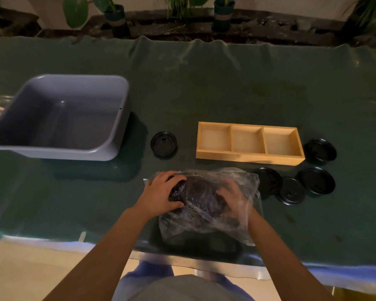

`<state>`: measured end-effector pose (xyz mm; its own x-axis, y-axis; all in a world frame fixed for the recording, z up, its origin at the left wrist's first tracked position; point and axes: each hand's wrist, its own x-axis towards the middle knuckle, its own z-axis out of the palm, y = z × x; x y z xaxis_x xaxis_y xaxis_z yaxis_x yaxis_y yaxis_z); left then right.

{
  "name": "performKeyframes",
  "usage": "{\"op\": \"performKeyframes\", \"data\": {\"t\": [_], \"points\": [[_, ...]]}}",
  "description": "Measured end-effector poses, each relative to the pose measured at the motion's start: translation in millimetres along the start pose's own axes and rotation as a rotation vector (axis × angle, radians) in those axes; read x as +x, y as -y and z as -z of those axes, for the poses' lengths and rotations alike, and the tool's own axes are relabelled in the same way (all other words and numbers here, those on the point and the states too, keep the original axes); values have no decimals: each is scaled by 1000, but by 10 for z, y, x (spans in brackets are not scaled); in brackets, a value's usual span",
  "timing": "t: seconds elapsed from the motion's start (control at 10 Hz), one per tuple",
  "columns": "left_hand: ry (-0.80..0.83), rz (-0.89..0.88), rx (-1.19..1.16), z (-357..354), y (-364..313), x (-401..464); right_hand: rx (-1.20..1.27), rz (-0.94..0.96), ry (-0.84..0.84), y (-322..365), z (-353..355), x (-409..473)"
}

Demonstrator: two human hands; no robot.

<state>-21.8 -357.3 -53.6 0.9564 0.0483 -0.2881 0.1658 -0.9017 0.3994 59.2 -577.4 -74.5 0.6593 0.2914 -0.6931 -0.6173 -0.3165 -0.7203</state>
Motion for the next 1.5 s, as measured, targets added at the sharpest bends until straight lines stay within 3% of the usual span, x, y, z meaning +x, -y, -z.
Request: {"op": "performKeyframes", "data": {"t": [0.2,0.3,0.6,0.7,0.8,0.9,1.1,1.2,1.3,1.4,1.5], "points": [[-20,4,16,-16,-17,-11,-269,51,-43,77,-143,79],[-33,3,29,-35,-33,-24,-81,-83,19,135,-198,117],[-50,-21,1,-41,0,-74,-124,-292,213,179,-45,121],[-26,-2,5,-18,-15,-34,-290,-259,257,172,4,73],[-47,11,-19,-21,-15,-42,-304,-169,206,181,60,5],[-136,64,-49,-71,-45,-73,-208,50,135,200,250,-173],[-177,116,-98,-113,-37,-59,-174,294,-10,402,756,-374],[-186,141,-144,-95,-15,-40,3,356,-65,479,962,-417],[-177,161,-159,-83,-31,-18,439,407,-118,708,1257,-440],[-166,168,-135,-89,-62,-10,528,421,-161,950,1302,-294],[-152,184,-63,-118,-109,-1,409,359,-153,1293,944,137]]}}
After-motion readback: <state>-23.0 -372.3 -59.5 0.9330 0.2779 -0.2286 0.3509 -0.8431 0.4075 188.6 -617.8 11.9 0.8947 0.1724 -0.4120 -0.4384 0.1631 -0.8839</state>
